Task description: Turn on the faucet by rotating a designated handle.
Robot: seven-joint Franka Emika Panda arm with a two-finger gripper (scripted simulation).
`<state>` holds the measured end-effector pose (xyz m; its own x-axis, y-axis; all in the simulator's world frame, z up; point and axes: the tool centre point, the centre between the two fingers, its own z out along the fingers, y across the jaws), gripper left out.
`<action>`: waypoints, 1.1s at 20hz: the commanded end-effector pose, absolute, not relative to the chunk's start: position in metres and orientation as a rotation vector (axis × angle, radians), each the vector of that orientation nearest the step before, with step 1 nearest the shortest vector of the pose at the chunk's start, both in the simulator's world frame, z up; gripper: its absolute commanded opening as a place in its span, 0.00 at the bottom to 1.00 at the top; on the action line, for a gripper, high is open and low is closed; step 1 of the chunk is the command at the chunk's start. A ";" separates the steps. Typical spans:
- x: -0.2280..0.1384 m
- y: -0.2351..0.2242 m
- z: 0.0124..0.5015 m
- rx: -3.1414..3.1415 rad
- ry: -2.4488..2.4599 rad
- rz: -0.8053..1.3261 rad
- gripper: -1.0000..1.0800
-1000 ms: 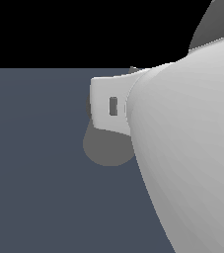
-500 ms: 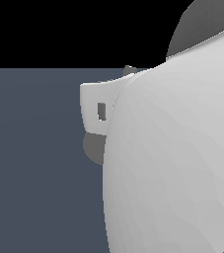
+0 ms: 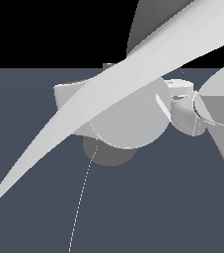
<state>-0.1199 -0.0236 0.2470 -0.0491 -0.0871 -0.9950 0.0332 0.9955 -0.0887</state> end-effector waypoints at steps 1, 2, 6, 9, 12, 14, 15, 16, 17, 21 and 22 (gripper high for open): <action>-0.114 0.025 0.286 -0.024 1.572 0.000 0.00; -0.114 0.025 0.286 -0.024 1.572 0.000 0.00; -0.118 -0.017 0.240 -0.007 1.632 -0.099 0.00; -0.117 -0.006 0.242 -0.009 1.626 -0.088 0.00; -0.117 0.006 0.245 -0.011 1.619 -0.077 0.00; -0.116 0.013 0.246 -0.012 1.615 -0.070 0.00; -0.116 0.017 0.247 -0.013 1.613 -0.067 0.00; -0.116 0.021 0.248 -0.013 1.611 -0.063 0.00; -0.116 0.025 0.249 -0.014 1.608 -0.060 0.00; -0.115 0.039 0.252 -0.016 1.600 -0.046 0.00; -0.115 0.043 0.253 -0.017 1.598 -0.043 0.00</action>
<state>-0.1184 -0.0092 0.2375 -0.0246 -0.0986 -0.9948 0.0998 0.9899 -0.1006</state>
